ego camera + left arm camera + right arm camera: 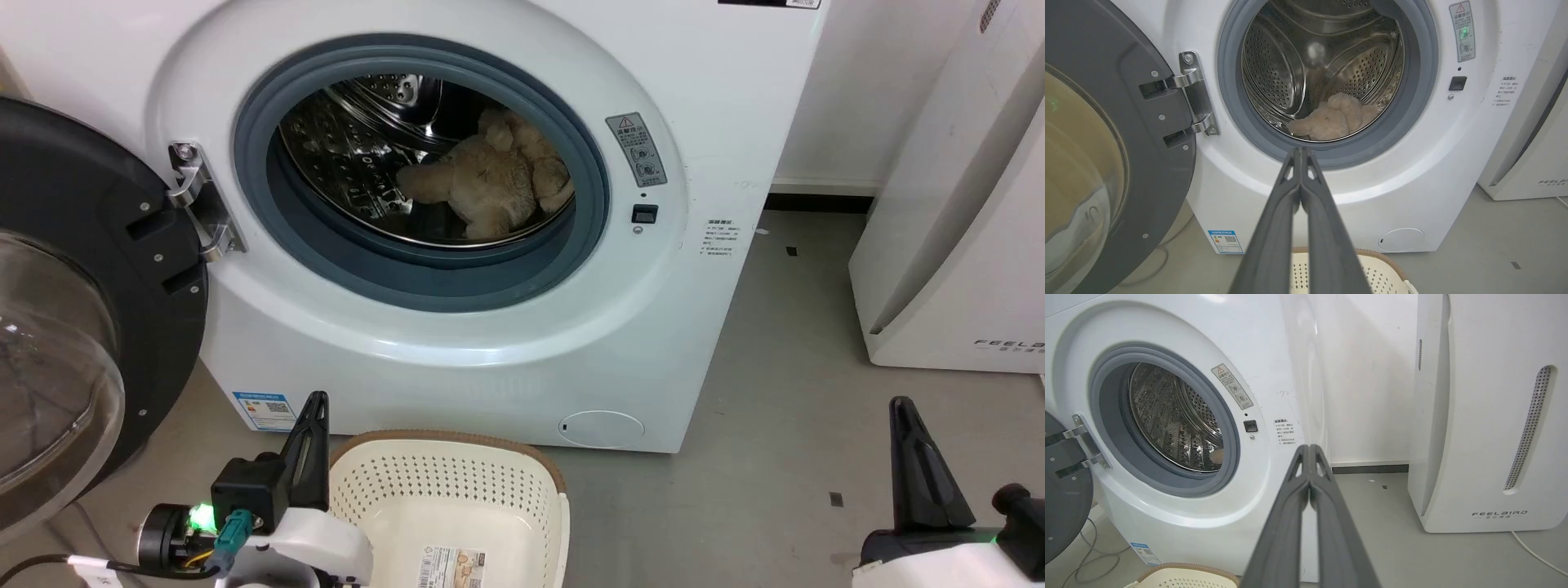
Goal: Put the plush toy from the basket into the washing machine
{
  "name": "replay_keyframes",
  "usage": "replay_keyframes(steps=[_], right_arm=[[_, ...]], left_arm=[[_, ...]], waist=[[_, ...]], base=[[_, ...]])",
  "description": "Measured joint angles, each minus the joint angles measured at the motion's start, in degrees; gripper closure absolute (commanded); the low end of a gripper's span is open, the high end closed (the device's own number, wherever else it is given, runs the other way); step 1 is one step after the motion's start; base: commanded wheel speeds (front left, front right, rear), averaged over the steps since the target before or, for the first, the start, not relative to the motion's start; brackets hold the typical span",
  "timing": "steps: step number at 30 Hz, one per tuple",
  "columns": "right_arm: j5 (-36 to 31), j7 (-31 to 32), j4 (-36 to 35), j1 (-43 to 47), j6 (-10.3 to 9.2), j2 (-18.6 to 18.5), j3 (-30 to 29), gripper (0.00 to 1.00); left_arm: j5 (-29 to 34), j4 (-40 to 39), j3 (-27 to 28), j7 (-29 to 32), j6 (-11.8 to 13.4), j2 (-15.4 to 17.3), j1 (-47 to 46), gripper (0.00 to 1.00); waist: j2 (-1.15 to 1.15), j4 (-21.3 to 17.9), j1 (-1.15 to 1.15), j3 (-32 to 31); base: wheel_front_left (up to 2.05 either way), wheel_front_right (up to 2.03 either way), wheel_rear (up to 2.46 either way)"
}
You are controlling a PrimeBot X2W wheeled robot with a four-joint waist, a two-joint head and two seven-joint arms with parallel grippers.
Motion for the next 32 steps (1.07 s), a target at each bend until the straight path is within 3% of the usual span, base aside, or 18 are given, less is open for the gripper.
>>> replay_keyframes(steps=[32], right_arm=[[-3.3,3.6,0.0,-0.5,-0.01,0.0,1.4,1.0]], left_arm=[[0.5,-3.5,0.1,3.8,0.1,-0.3,1.1,1.0]], waist=[[0.0,-1.1,0.0,-0.2]], base=[[0.0,0.0,0.0]])
